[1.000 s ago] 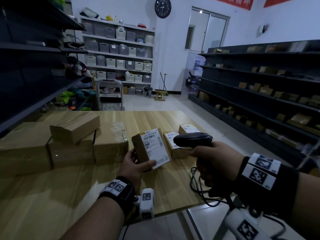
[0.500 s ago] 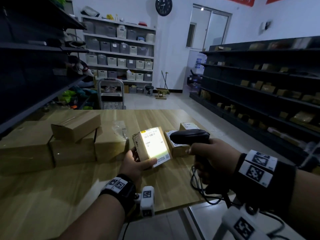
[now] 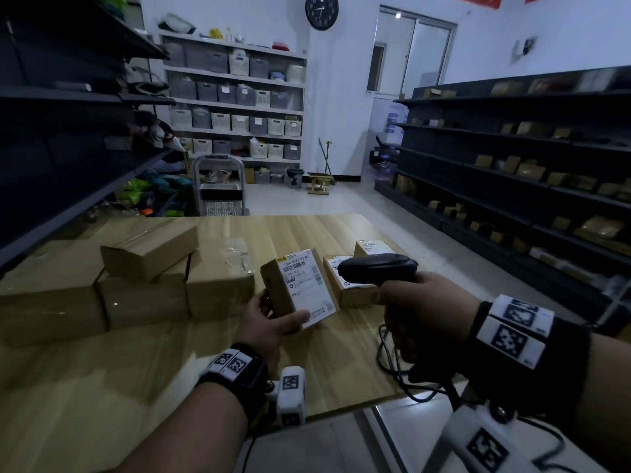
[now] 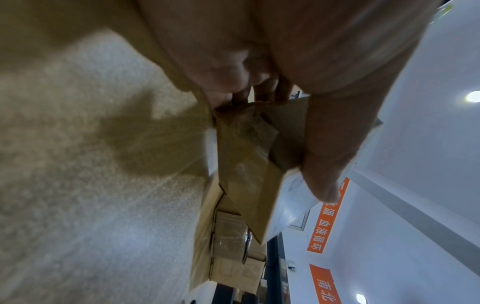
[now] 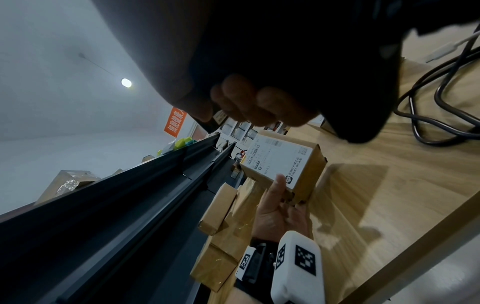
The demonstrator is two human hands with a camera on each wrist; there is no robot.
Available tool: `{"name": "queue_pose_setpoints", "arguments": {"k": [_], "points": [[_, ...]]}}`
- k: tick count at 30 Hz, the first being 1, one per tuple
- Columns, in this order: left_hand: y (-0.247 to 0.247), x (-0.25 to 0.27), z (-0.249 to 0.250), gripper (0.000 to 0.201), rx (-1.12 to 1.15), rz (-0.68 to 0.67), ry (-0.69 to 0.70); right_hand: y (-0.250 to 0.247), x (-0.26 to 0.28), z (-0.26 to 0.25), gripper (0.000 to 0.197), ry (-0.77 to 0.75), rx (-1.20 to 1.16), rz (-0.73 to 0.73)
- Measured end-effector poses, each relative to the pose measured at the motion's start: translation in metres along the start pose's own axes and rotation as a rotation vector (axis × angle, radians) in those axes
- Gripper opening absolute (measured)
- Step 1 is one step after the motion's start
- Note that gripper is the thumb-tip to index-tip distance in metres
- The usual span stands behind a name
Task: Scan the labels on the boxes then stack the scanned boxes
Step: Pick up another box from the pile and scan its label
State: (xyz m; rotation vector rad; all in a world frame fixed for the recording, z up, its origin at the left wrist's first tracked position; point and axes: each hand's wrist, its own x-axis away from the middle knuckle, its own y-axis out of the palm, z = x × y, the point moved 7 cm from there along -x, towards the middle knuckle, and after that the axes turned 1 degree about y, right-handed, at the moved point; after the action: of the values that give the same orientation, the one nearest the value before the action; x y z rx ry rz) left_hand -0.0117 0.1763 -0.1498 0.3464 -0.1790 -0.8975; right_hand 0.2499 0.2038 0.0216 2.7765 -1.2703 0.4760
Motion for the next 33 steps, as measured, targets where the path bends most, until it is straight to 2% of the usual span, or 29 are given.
{"name": "queue_pose_setpoints", "arguments": {"k": [7, 11, 14, 17, 21, 24, 27, 31, 33], "points": [[0.0, 0.0, 0.0, 0.138, 0.037, 0.021, -0.002, -0.002, -0.002, 0.004, 0.003, -0.016, -0.007, -0.015], [0.001, 0.002, 0.001, 0.139, 0.059, 0.02, -0.014, -0.003, -0.007, 0.007, 0.007, -0.025, -0.049, -0.005], [0.002, 0.004, 0.0, 0.122, 0.094, 0.002, -0.041, -0.01, -0.02, 0.015, 0.016, -0.024, -0.113, 0.033], [0.002, 0.004, 0.0, 0.101, 0.092, -0.004, -0.051, -0.019, -0.038, 0.032, 0.023, 0.018, -0.245, 0.069], [0.002, 0.003, -0.003, 0.104, 0.114, 0.002, -0.07, -0.036, -0.065, 0.057, 0.029, 0.059, -0.456, 0.083], [0.001, 0.001, -0.005, 0.095, 0.104, 0.011, -0.069, -0.049, -0.083, 0.076, 0.038, 0.098, -0.573, 0.058], [0.001, 0.001, -0.005, 0.087, 0.094, 0.015, -0.064, -0.063, -0.099, 0.09, 0.041, 0.069, -0.768, 0.058], [0.0, 0.0, -0.006, 0.091, 0.095, 0.026, -0.039, -0.073, -0.119, 0.106, 0.03, 0.006, -0.903, 0.015], [0.0, -0.002, -0.005, 0.108, 0.088, 0.034, -0.023, -0.076, -0.127, 0.115, 0.025, -0.004, -0.95, -0.006]]}}
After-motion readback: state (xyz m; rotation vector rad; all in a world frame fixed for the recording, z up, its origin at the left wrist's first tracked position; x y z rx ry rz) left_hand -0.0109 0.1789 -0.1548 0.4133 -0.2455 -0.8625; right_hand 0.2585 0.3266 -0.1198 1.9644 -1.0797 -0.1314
